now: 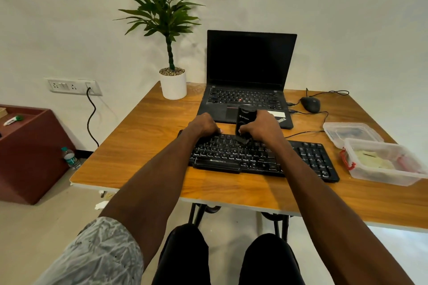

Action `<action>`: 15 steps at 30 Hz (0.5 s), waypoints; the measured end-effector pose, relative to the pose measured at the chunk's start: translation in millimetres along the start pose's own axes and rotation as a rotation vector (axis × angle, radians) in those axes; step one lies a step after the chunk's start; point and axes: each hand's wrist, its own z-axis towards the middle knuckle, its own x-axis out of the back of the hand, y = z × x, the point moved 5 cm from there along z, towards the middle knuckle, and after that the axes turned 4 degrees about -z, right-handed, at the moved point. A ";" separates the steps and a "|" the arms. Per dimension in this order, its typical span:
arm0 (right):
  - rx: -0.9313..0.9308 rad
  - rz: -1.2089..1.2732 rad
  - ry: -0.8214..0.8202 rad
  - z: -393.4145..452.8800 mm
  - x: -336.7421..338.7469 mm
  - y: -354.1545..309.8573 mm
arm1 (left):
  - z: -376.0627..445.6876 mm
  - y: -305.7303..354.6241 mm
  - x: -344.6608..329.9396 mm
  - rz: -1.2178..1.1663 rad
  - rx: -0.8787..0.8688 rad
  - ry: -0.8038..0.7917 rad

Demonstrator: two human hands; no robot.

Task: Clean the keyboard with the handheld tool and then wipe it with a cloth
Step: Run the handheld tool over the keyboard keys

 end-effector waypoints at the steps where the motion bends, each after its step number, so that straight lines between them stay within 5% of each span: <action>1: 0.007 0.040 -0.054 -1.2 -3.0 -1.2 | 1.3 1.6 -1.1 0.031 0.008 0.003; 4: 0.005 0.128 -0.188 -5.6 -11.2 1.3 | 3.1 7.2 -4.9 0.090 0.034 0.003; 9: -0.021 -0.009 0.035 -2.5 12.2 14.6 | -1.0 16.5 -9.1 0.109 0.063 -0.008; 15: 0.029 0.040 -0.153 -12.5 0.4 8.6 | 0.7 31.5 -19.9 0.041 0.035 -0.096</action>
